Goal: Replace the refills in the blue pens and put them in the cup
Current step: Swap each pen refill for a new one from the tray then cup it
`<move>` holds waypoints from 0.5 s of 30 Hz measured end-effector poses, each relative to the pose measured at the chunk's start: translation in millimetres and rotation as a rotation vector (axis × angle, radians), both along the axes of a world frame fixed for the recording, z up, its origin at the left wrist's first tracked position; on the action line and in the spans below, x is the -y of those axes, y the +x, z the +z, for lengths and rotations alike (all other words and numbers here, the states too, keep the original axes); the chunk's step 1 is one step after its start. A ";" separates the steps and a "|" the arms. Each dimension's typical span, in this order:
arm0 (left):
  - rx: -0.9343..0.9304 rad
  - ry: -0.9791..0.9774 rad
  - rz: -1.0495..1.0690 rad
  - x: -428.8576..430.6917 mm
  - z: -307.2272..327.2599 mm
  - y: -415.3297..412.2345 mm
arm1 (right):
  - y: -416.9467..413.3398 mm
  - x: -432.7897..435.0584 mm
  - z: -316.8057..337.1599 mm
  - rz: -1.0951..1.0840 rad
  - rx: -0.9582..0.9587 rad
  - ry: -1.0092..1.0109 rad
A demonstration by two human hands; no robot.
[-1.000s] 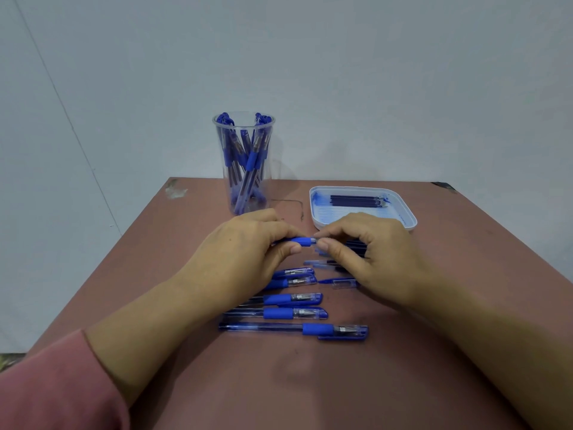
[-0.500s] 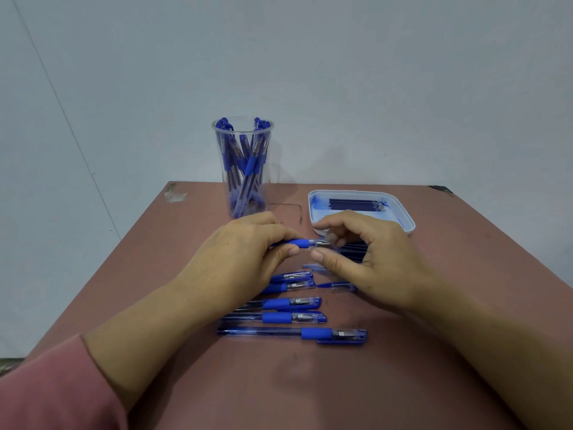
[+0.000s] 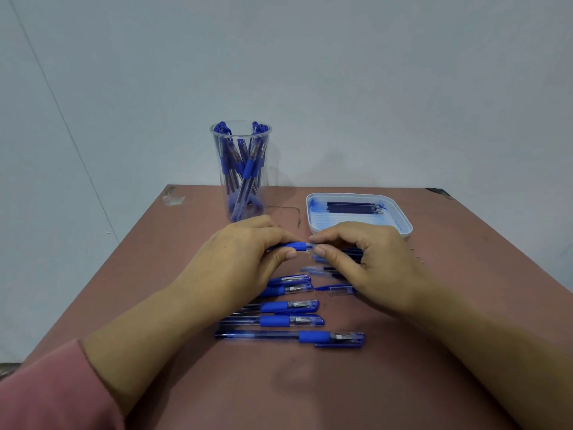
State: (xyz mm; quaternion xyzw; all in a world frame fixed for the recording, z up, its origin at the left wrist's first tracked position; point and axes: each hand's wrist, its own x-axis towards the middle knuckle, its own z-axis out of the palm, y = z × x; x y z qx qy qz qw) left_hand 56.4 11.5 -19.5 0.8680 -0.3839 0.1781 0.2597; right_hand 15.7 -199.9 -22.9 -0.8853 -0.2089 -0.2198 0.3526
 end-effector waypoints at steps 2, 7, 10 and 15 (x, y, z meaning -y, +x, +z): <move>0.006 0.007 0.018 -0.8 -0.7 1.5 | 0.1 0.3 0.0 -0.003 0.016 0.027; 0.018 0.024 0.079 -6.7 1.0 6.7 | 1.0 15.8 4.5 -0.105 -0.057 -0.043; -0.002 0.045 0.101 -8.7 2.1 8.9 | 3.0 21.6 5.5 -0.053 -0.145 -0.291; -0.009 0.073 0.095 -8.1 0.6 8.0 | 2.5 9.5 13.2 0.092 -0.238 -0.523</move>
